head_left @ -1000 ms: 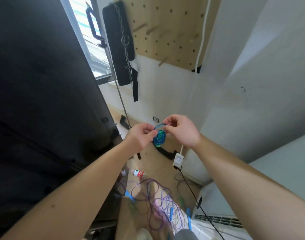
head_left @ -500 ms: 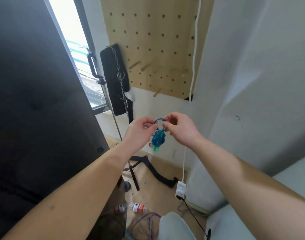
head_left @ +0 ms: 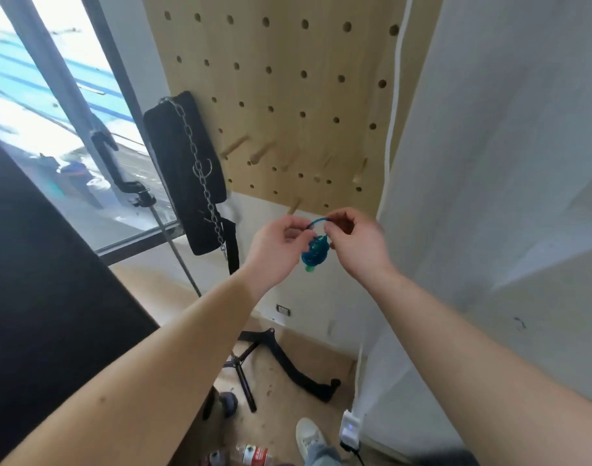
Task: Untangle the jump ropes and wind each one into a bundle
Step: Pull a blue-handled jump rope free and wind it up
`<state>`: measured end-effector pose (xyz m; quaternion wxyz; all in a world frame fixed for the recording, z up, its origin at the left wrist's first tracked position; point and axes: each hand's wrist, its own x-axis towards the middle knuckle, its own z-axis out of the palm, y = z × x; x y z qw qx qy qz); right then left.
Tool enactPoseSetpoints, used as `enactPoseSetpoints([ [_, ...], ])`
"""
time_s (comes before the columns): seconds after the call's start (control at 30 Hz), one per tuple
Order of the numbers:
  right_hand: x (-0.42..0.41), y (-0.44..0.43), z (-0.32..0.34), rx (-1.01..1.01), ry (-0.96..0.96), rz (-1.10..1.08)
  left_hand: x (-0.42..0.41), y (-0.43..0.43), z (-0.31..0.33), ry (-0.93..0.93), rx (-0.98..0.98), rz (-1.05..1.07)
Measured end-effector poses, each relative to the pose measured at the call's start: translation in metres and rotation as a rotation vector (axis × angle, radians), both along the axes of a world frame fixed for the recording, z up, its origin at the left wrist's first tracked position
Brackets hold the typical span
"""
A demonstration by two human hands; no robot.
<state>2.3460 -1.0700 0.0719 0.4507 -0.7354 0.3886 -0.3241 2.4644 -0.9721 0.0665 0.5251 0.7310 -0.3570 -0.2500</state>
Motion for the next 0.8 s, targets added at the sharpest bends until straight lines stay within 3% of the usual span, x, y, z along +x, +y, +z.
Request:
enactPoseSetpoints([
  [0.17, 0.017, -0.065, 0.011, 0.032, -0.066, -0.141, 0.021, -0.081, 0.012, 0.002, -0.034, -0.007],
  [0.4, 0.021, -0.114, 0.013, 0.018, -0.004, -0.317, 0.027, -0.147, 0.02, -0.174, 0.021, -0.071],
  [0.8, 0.034, -0.137, 0.007, 0.002, 0.105, -0.246, 0.047, -0.164, 0.025, -0.144, 0.191, -0.103],
])
